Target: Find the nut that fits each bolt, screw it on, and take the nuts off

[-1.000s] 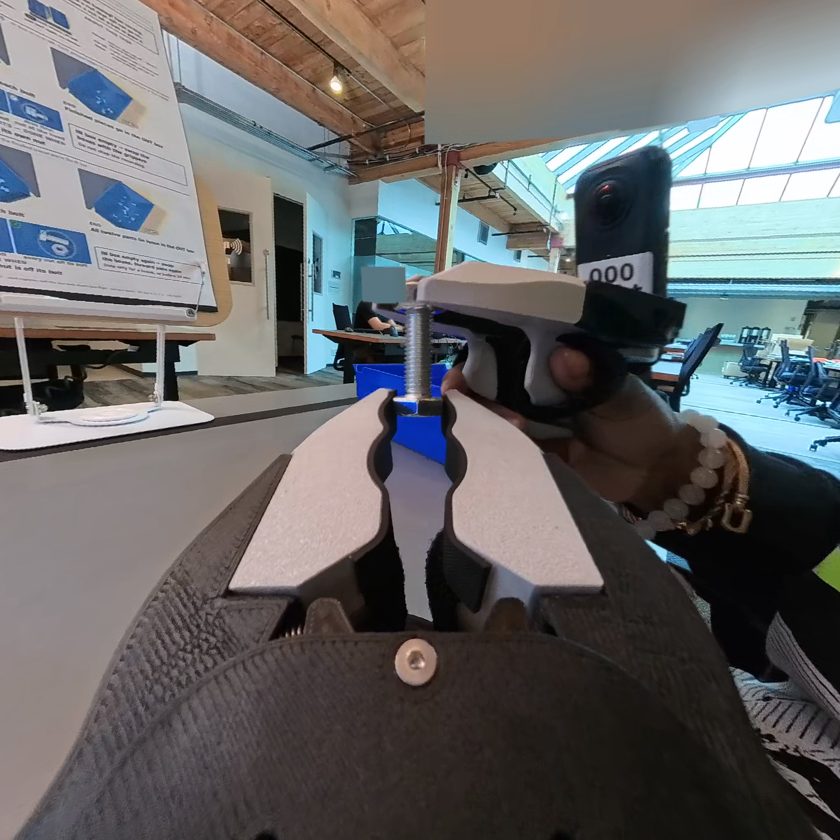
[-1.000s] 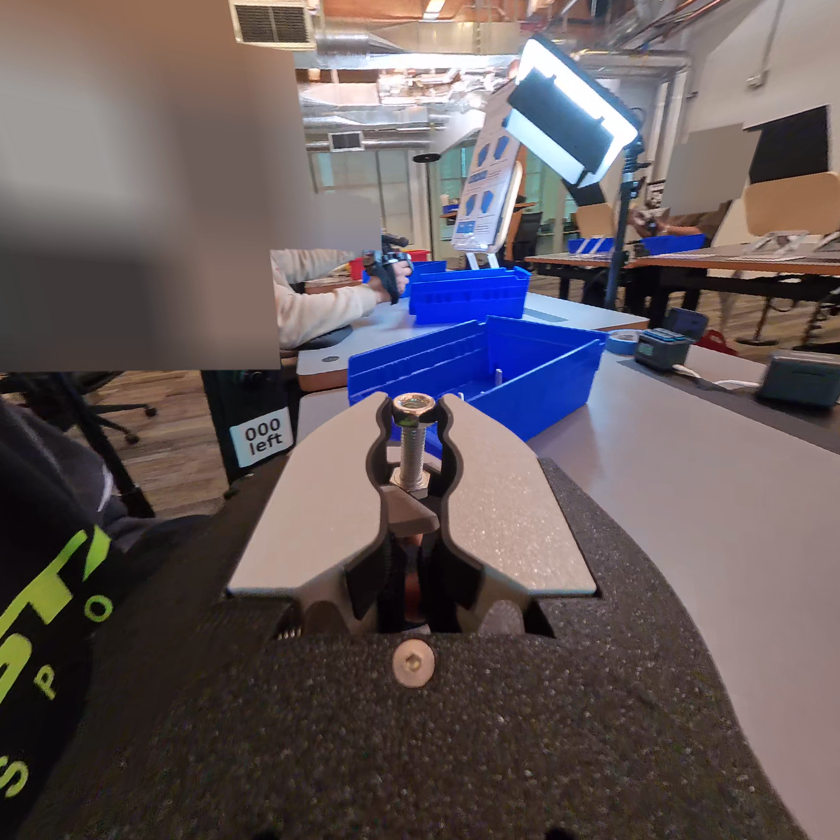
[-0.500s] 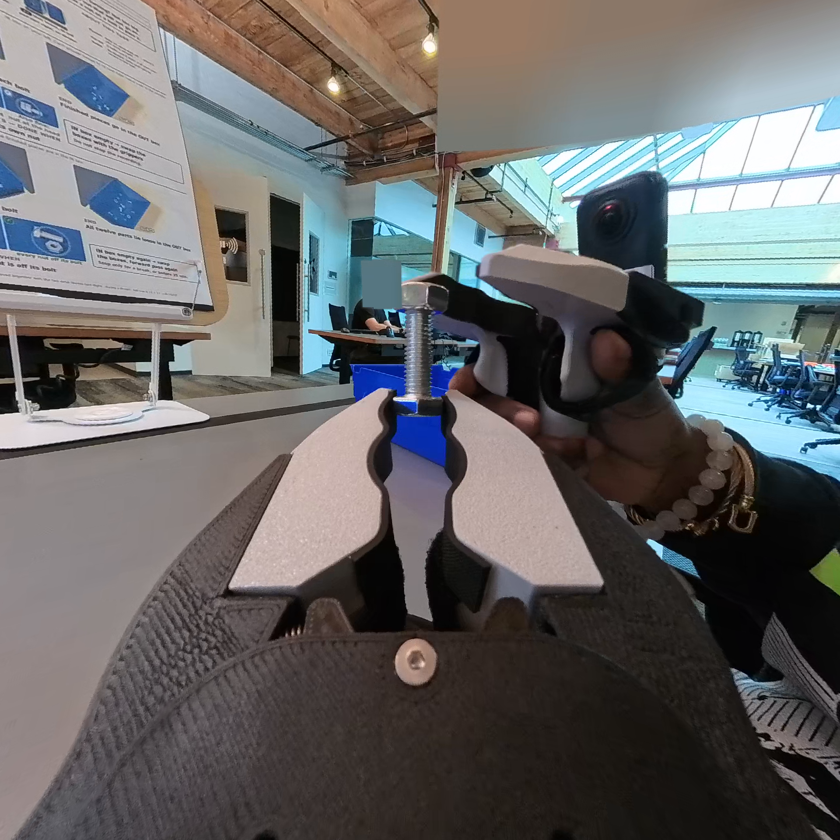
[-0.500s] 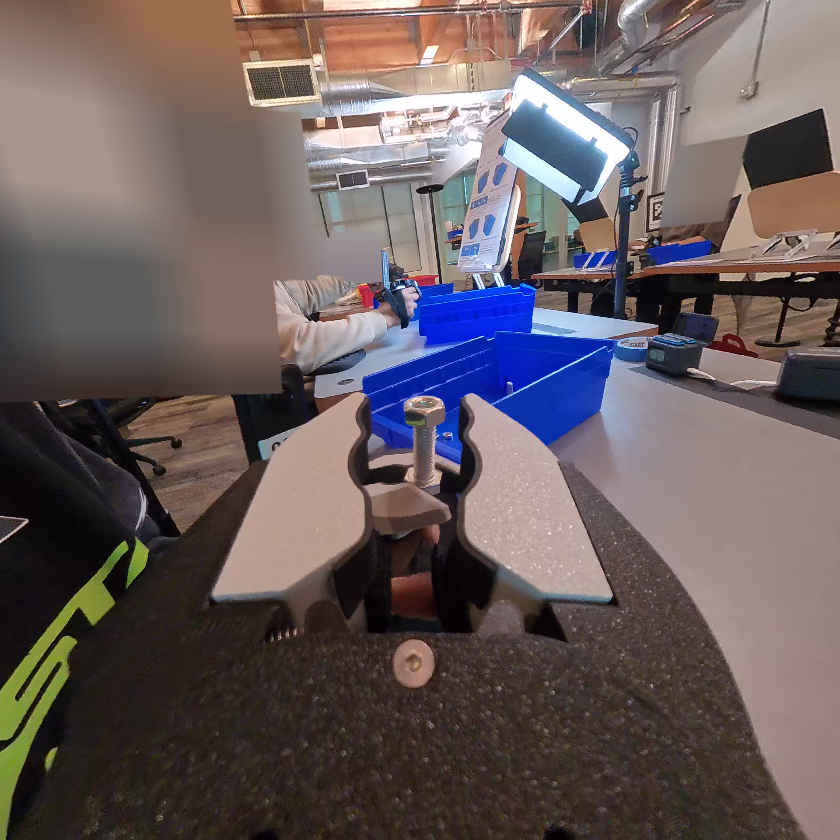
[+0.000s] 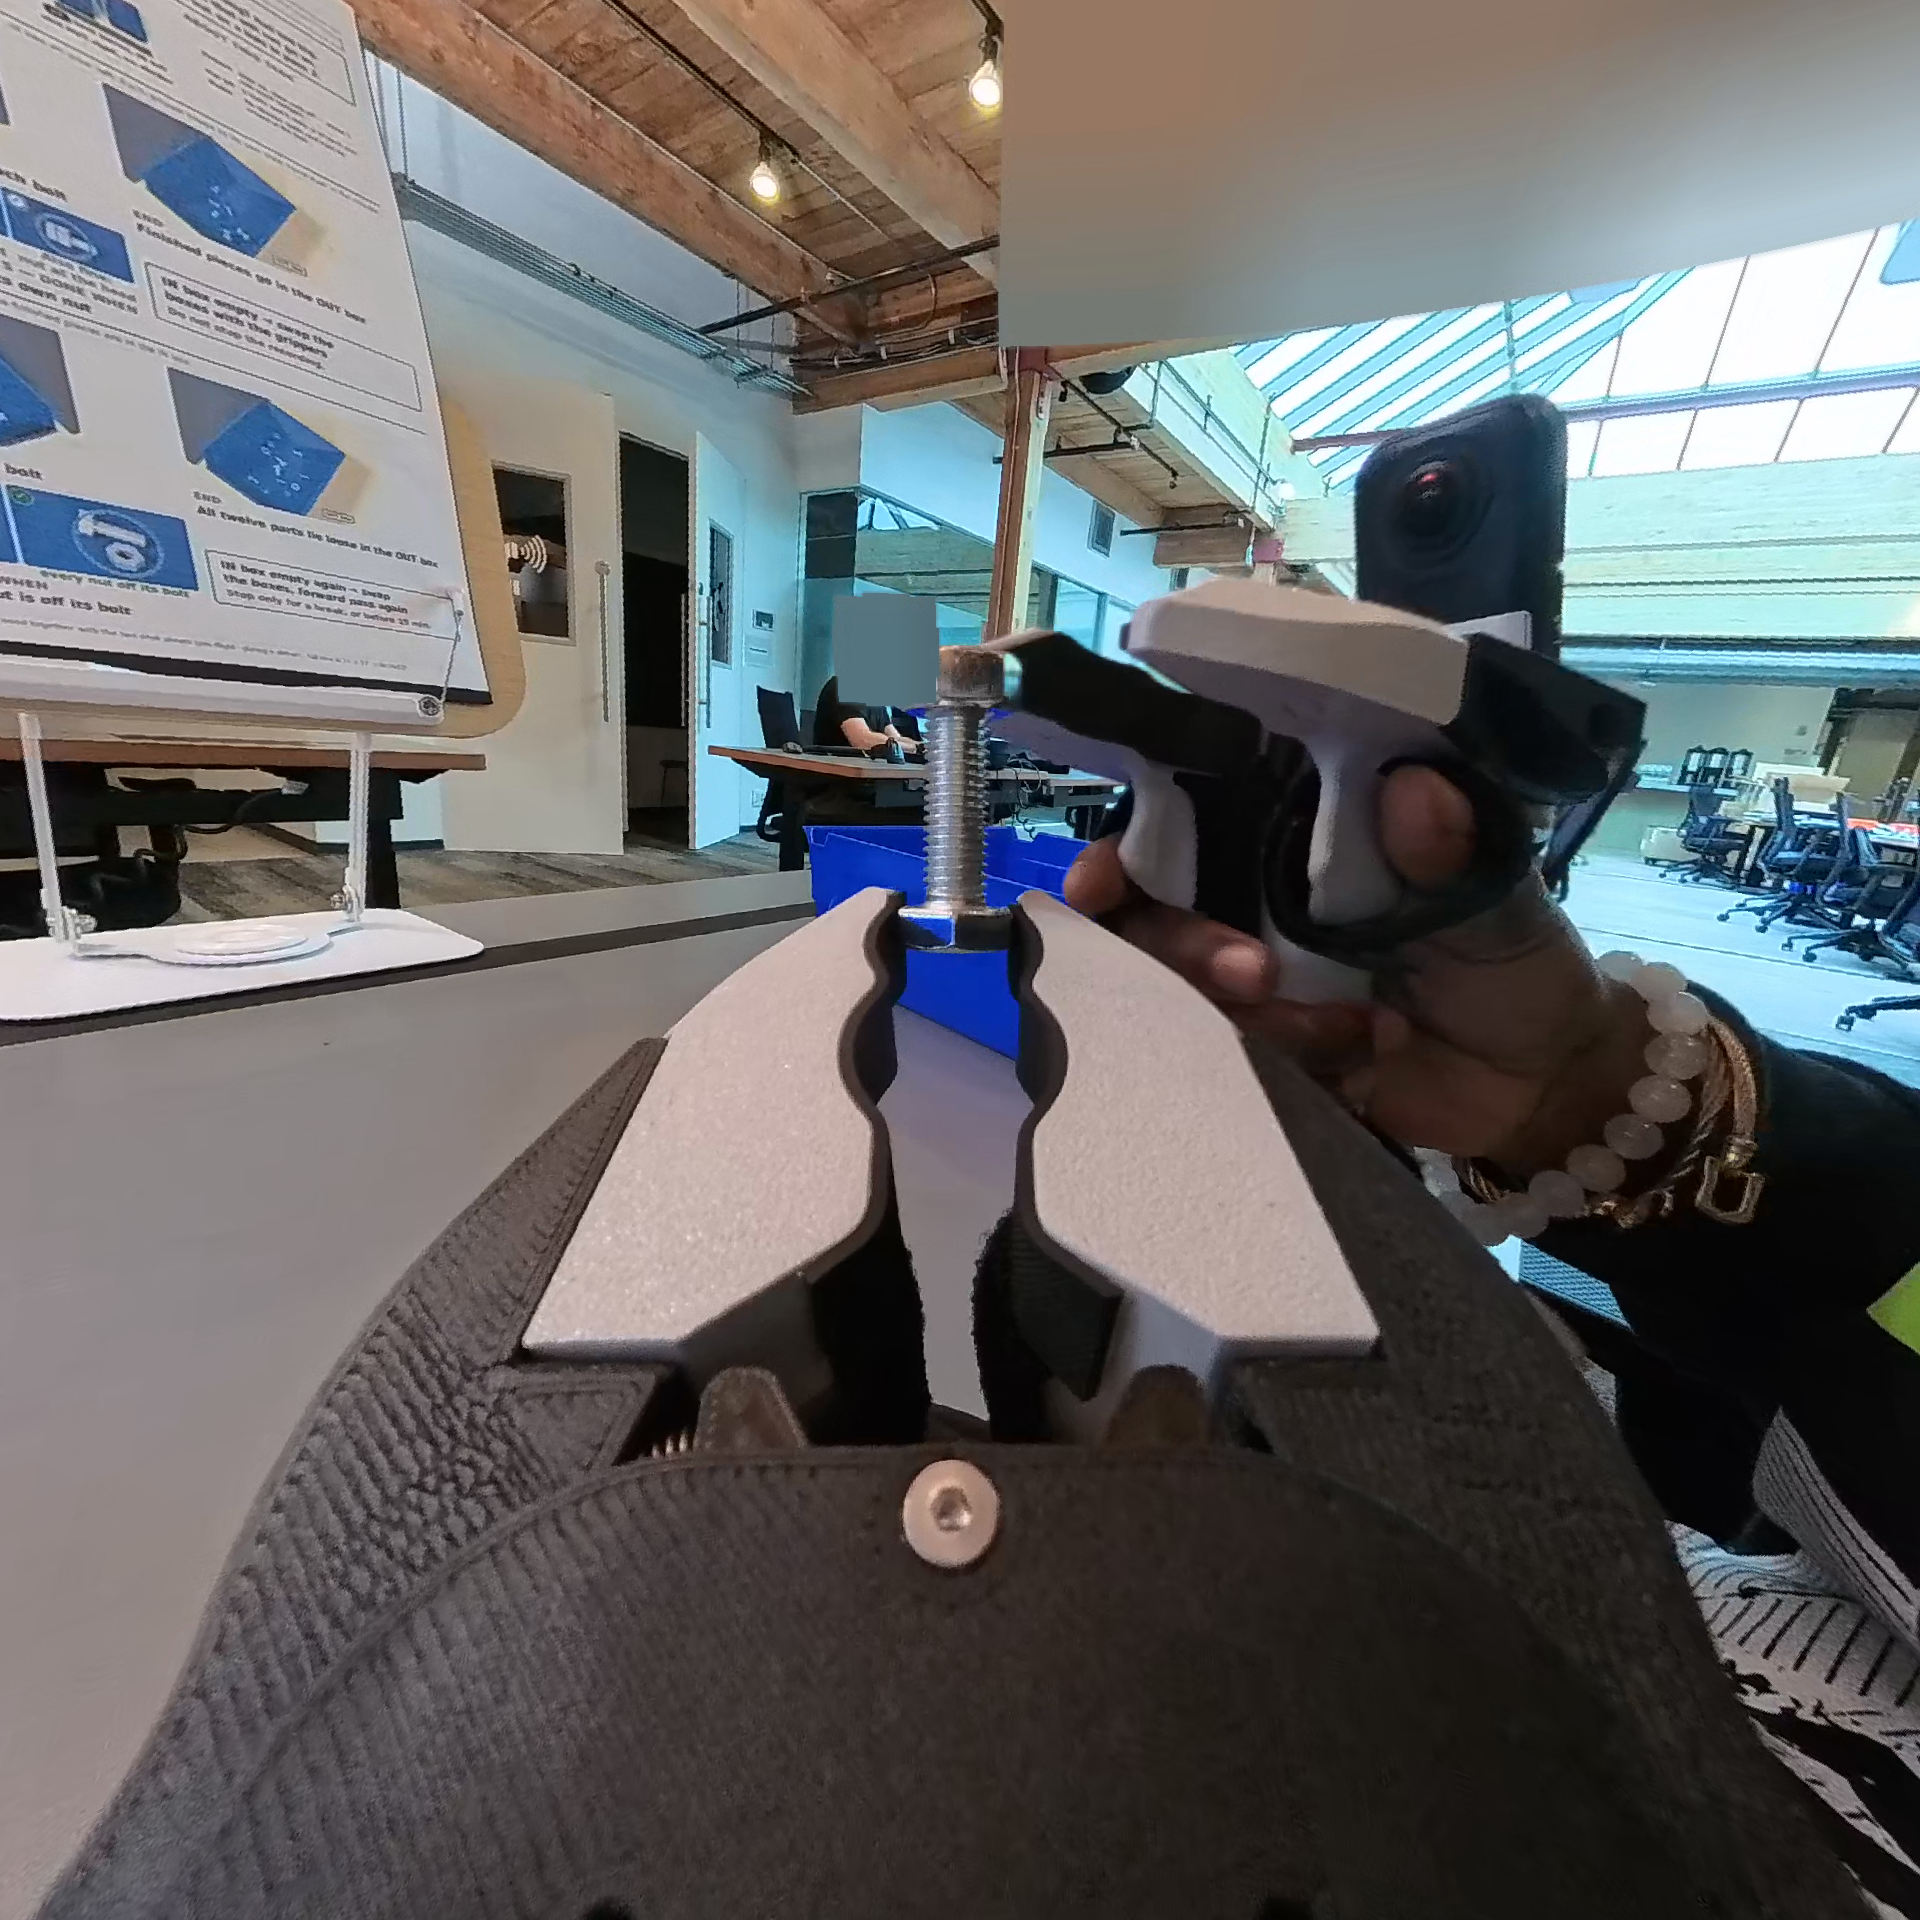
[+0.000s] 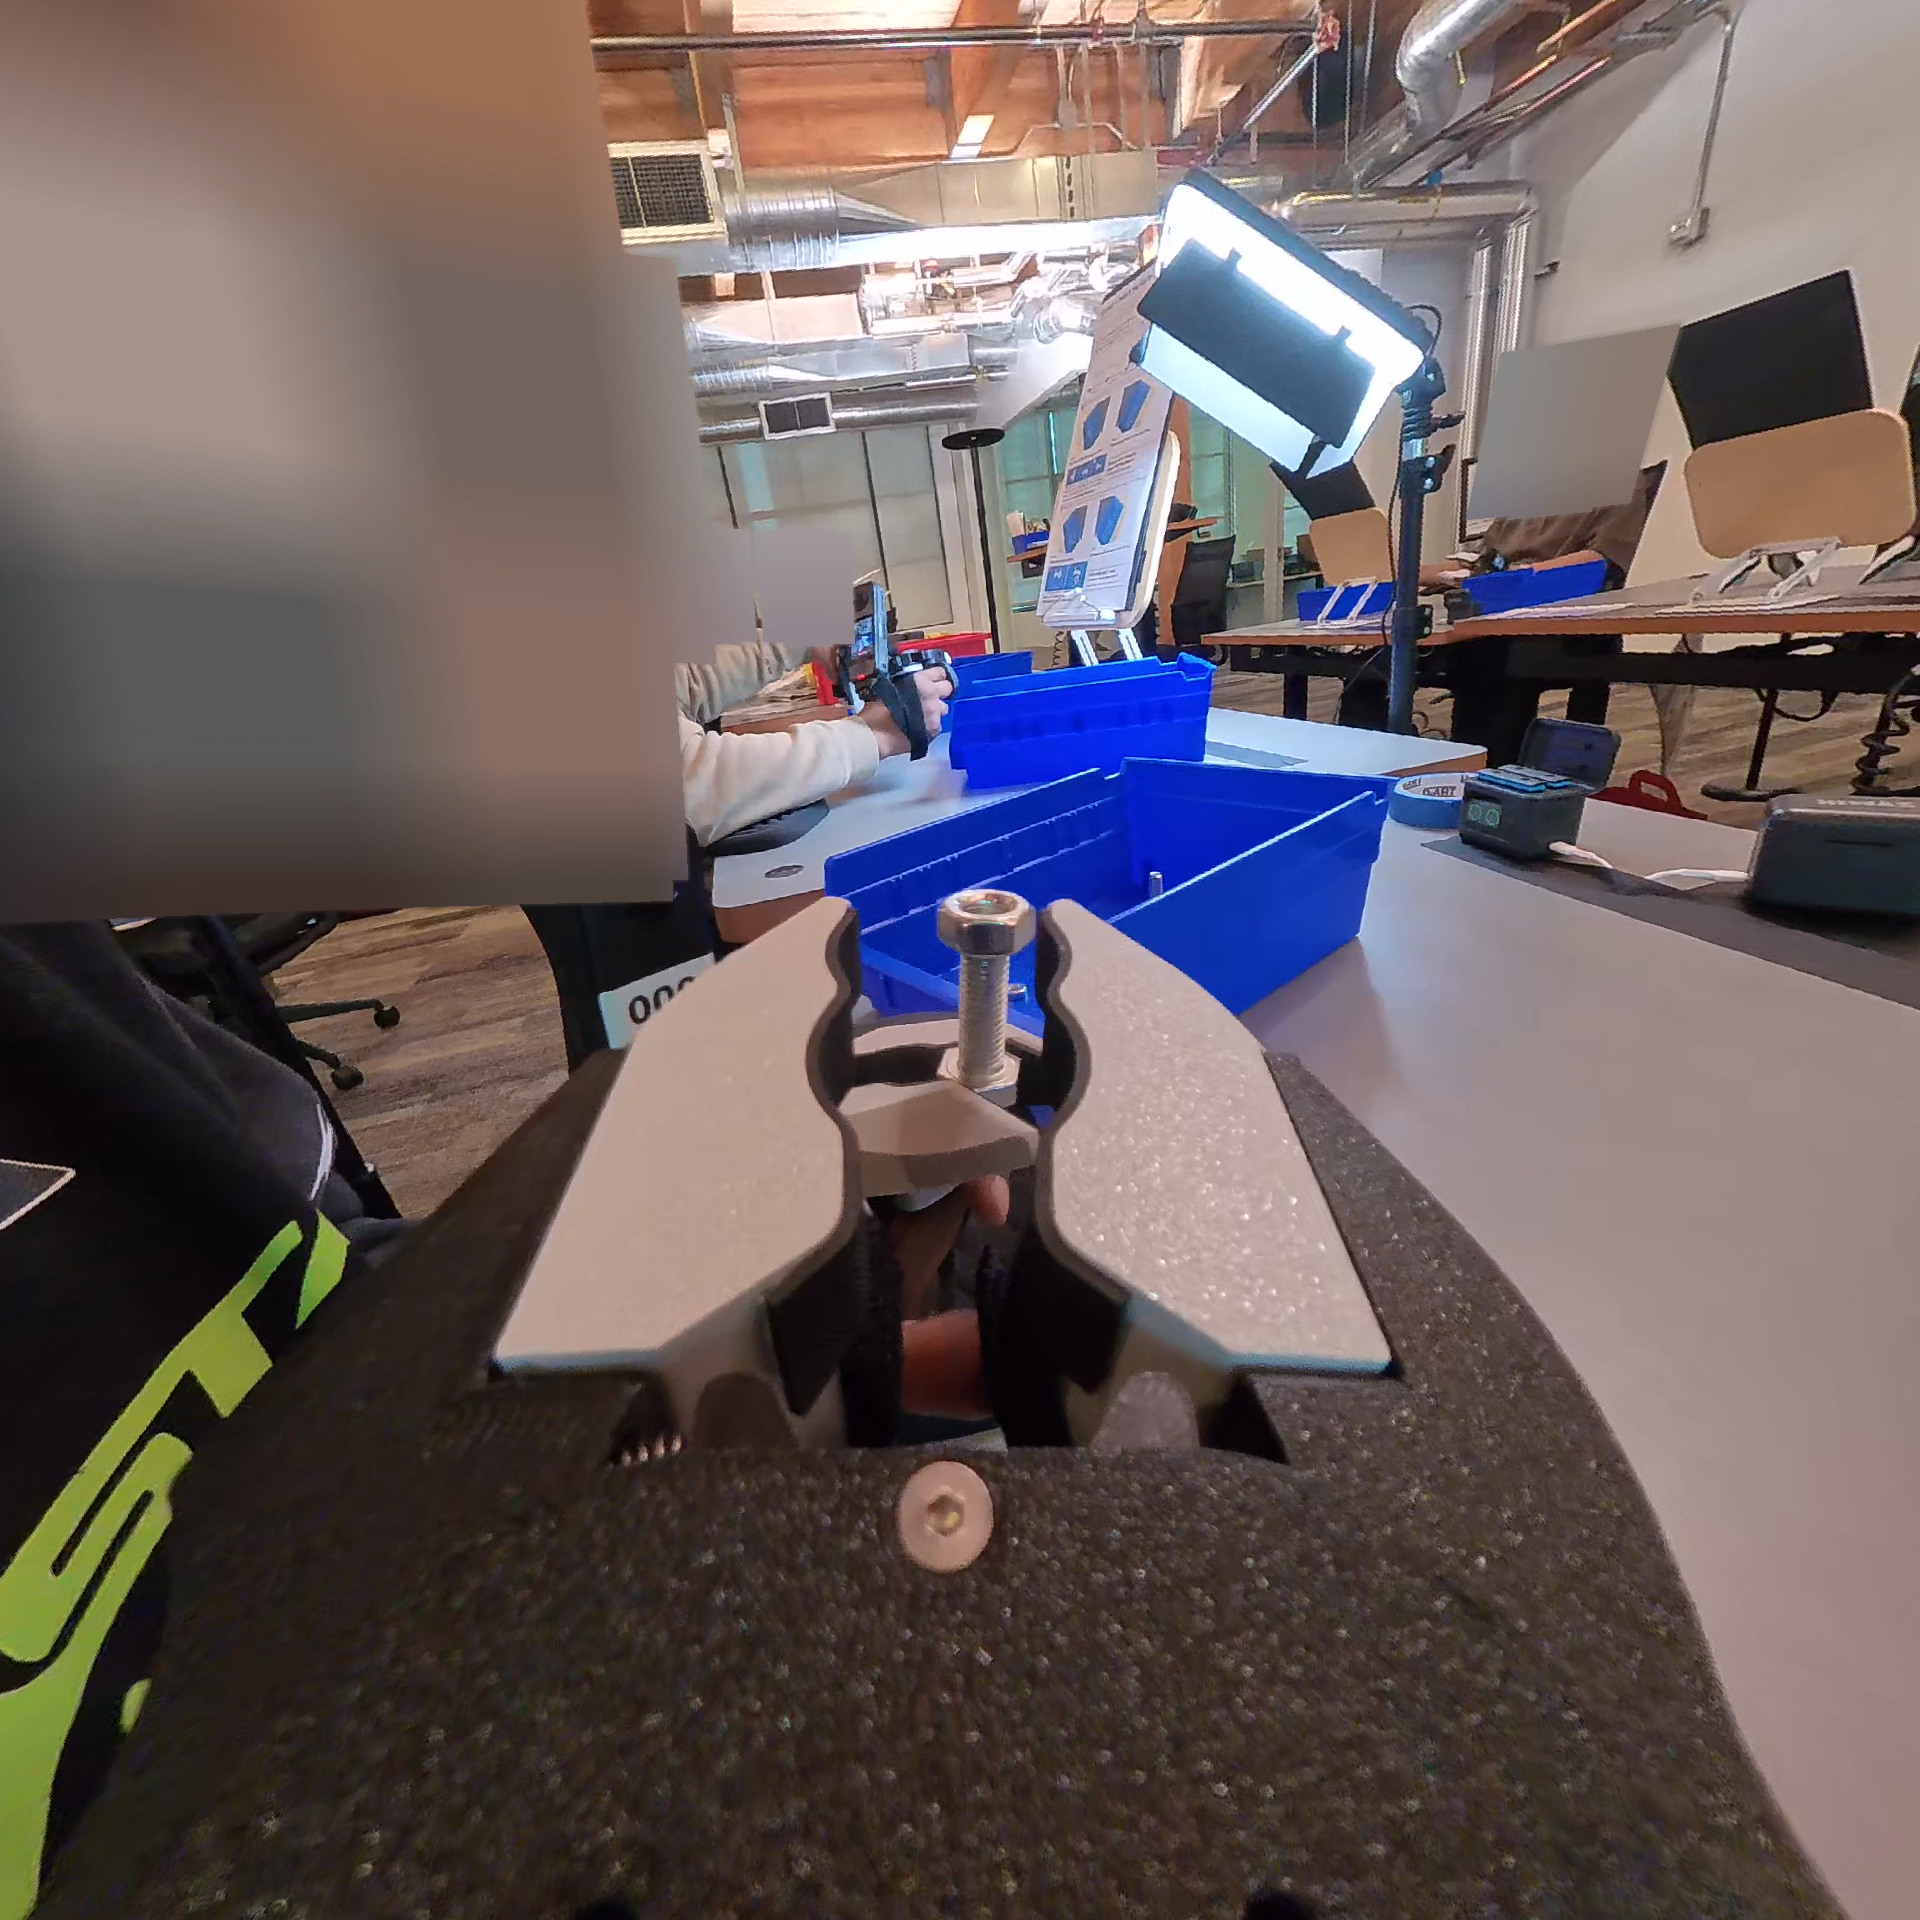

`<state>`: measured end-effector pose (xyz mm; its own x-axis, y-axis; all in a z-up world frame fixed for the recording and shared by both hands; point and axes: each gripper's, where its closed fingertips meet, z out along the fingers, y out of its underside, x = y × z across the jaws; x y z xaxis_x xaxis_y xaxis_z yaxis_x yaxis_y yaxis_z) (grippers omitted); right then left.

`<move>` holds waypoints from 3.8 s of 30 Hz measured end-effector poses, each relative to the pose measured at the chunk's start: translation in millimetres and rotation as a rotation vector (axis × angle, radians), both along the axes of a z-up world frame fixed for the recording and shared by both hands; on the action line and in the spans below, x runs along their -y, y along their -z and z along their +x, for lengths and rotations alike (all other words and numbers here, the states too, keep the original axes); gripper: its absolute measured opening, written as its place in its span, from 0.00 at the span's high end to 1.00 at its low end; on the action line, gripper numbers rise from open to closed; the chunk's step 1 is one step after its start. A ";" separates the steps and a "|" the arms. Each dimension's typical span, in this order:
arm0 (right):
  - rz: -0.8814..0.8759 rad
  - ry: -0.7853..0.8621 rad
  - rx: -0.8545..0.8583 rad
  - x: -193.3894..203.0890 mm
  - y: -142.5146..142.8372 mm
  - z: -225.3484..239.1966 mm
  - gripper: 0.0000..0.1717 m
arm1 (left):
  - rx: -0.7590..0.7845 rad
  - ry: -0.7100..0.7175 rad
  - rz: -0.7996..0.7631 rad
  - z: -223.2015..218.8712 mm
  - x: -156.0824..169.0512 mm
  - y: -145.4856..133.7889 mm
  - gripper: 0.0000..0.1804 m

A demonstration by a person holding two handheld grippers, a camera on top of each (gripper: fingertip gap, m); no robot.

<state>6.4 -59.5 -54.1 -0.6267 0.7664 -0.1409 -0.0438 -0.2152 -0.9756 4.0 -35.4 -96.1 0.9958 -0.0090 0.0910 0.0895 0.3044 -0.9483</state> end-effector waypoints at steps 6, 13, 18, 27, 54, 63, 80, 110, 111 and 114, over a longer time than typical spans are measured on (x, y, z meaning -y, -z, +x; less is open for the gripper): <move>0.006 -0.028 0.008 7.1 2.4 -6.5 0.72 | -0.006 0.005 -0.005 1.0 -0.6 0.8 0.90; 0.017 -0.032 0.000 8.2 1.5 -2.7 0.75 | 0.001 0.002 -0.008 -0.3 -0.9 1.2 0.90; 0.022 -0.019 0.000 5.0 1.6 3.7 0.77 | 0.002 0.000 -0.009 -0.7 -0.8 1.4 0.90; 0.000 -0.028 0.011 5.5 3.5 -6.8 0.69 | -0.007 0.008 -0.012 1.2 -1.3 1.8 0.90; 0.004 -0.069 0.026 13.1 2.9 -13.3 0.64 | 0.006 0.012 -0.007 -0.4 -0.9 1.7 0.90; 0.082 -0.134 0.069 26.1 10.6 -13.3 0.65 | 0.000 0.013 -0.025 0.3 -3.1 3.7 0.90; 0.066 -0.041 0.042 2.4 7.2 -5.5 0.67 | 0.003 0.010 -0.022 -0.5 -2.6 3.5 0.90; 0.098 -0.115 0.076 18.3 15.6 -18.1 0.68 | 0.000 0.021 -0.042 0.8 -4.9 6.3 0.90; 0.104 -0.120 0.071 20.0 15.1 -18.6 0.70 | 0.000 0.023 -0.043 0.8 -5.1 6.5 0.90; 0.117 -0.122 0.059 21.9 13.5 -17.8 0.72 | 0.002 0.024 -0.047 0.7 -5.6 7.0 0.90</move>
